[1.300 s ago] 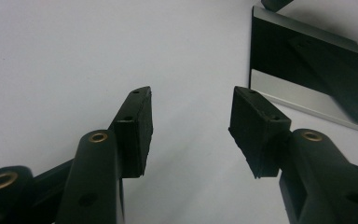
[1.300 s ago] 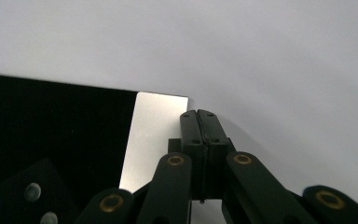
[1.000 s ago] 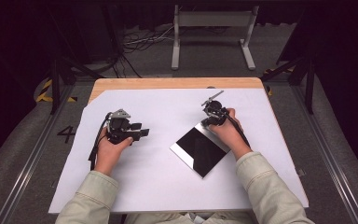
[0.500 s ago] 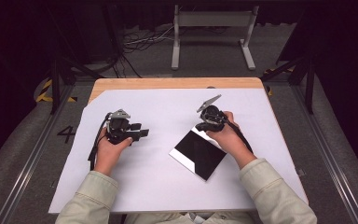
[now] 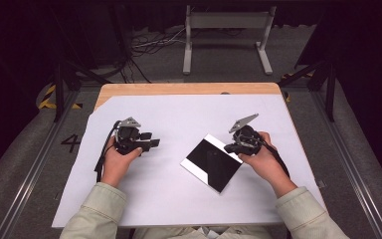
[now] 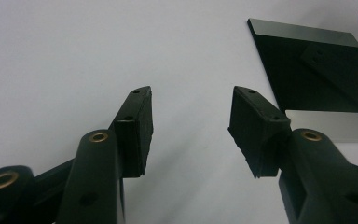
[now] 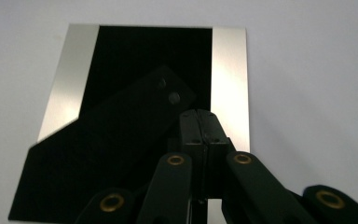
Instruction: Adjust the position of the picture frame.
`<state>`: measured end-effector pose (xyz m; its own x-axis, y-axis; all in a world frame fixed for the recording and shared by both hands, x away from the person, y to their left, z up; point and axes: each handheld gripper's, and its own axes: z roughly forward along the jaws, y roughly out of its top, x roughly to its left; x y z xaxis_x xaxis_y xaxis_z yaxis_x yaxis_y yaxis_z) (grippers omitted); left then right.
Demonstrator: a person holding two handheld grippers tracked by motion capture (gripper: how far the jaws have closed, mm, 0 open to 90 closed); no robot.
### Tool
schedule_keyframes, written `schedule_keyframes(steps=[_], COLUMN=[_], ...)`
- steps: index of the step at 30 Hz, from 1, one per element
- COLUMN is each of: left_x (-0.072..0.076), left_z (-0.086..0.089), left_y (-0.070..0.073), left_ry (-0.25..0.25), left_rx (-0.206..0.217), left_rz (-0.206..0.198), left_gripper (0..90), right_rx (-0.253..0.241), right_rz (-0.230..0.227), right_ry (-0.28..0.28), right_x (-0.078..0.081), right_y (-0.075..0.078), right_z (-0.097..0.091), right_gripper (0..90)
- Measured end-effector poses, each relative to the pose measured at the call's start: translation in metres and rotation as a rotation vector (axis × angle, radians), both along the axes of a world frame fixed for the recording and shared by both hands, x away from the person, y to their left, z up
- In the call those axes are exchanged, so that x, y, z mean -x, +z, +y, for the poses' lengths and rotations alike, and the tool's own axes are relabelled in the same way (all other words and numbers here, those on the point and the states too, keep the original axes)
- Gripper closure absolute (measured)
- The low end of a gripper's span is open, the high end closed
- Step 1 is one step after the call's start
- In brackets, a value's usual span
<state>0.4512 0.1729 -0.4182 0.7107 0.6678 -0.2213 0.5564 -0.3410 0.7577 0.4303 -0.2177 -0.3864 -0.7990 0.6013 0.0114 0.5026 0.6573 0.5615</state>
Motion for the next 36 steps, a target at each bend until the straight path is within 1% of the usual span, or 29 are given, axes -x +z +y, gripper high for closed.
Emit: schedule_keyframes(steps=[1, 3, 4, 8, 10, 12, 16, 19, 20, 23, 26, 29, 32, 36], left_x=[0.000, 0.000, 0.000, 0.000, 0.001, 0.000, 0.001, 0.001, 0.001, 0.001, 0.001, 0.001, 0.001, 0.000], left_z=[0.000, -0.001, -0.001, -0.001, -0.001, 0.000, -0.001, -0.001, -0.001, 0.000, -0.001, -0.002, -0.002, -0.002], left_y=[0.000, 0.000, 0.000, 0.000, 0.000, 0.000, 0.000, 0.000, 0.000, 0.000, -0.001, 0.000, 0.000, 0.000], left_ry=[-0.002, -0.001, -0.003, -0.003, -0.001, -0.002, -0.002, -0.001, -0.001, -0.001, -0.003, -0.004, -0.001, -0.001], left_rx=[-0.008, -0.005, -0.004, -0.005, -0.005, -0.008, -0.007, -0.007, -0.007, -0.007, -0.011, -0.012, -0.007, -0.007], left_rz=[-0.007, 0.003, 0.002, 0.004, 0.004, -0.005, 0.001, 0.001, -0.005, -0.002, 0.000, 0.002, 0.002, -0.001], left_gripper=[50.0, 50.0, 50.0, 49.9, 49.8, 49.8, 49.6, 49.5, 49.5, 49.5, 49.5, 49.5, 49.5, 49.5], right_rx=[0.005, 0.016, 0.021, 0.029, 0.034, 0.036, 0.045, 0.050, 0.053, 0.044, 0.036, 0.040, 0.049, 0.038], right_rz=[0.005, 0.021, 0.026, 0.045, 0.051, 0.052, 0.061, 0.059, 0.058, 0.060, 0.056, 0.042, 0.009, -0.028], right_ry=[-0.008, -0.026, -0.031, -0.063, -0.067, -0.073, -0.077, -0.073, -0.074, -0.075, -0.082, -0.081, -0.088, -0.104], right_x=[0.002, 0.005, 0.006, 0.009, 0.011, 0.013, 0.015, 0.017, 0.017, 0.018, 0.017, 0.018, 0.018, 0.012], right_y=[-0.002, -0.006, -0.008, -0.016, -0.020, -0.022, -0.029, -0.029, -0.029, -0.030, -0.031, -0.032, -0.033, -0.035], right_z=[-0.004, -0.014, -0.018, -0.031, -0.036, -0.040, -0.043, -0.043, -0.043, -0.044, -0.045, -0.043, -0.038, -0.031], right_gripper=[90.0, 90.0, 90.0, 90.0, 90.0, 90.0, 90.0, 90.0, 90.0, 90.0, 90.0, 90.0, 90.0, 90.0])
